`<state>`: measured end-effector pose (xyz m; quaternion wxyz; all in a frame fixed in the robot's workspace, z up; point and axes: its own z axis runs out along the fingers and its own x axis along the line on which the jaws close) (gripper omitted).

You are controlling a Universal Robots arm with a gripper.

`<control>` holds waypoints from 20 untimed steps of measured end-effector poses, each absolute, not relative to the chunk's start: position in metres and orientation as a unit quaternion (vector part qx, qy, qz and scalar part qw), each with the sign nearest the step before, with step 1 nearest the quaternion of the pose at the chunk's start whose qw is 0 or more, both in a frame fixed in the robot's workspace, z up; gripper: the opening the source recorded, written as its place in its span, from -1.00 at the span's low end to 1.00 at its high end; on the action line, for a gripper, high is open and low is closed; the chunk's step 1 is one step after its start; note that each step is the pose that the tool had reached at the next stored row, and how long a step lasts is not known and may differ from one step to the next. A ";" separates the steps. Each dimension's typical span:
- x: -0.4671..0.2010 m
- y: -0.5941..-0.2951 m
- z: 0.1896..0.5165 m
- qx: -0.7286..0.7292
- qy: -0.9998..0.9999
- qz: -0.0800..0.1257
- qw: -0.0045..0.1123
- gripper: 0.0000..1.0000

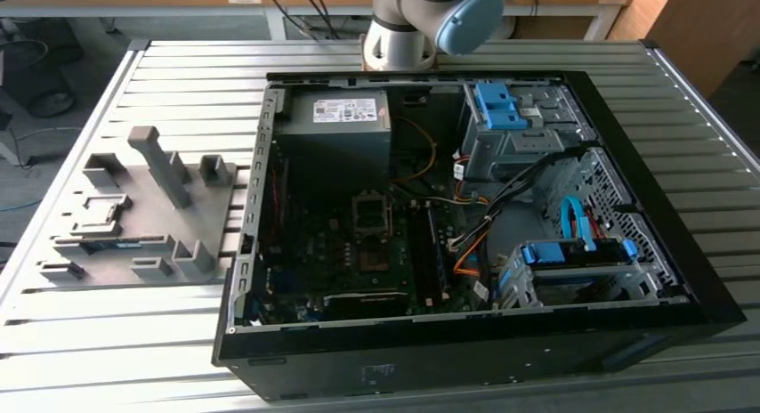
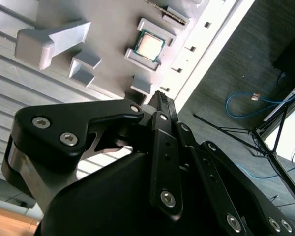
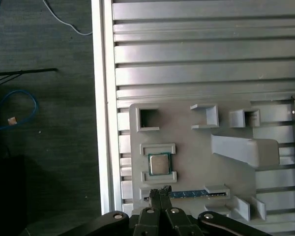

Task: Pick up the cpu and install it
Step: 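Reach for the cpu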

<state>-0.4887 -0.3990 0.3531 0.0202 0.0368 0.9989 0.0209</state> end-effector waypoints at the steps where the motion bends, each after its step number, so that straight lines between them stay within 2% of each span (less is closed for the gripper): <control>1: -0.486 -0.399 0.352 0.037 0.999 0.021 0.020 -0.80; 20: -0.448 -0.399 0.327 0.037 0.999 0.021 0.020 -0.80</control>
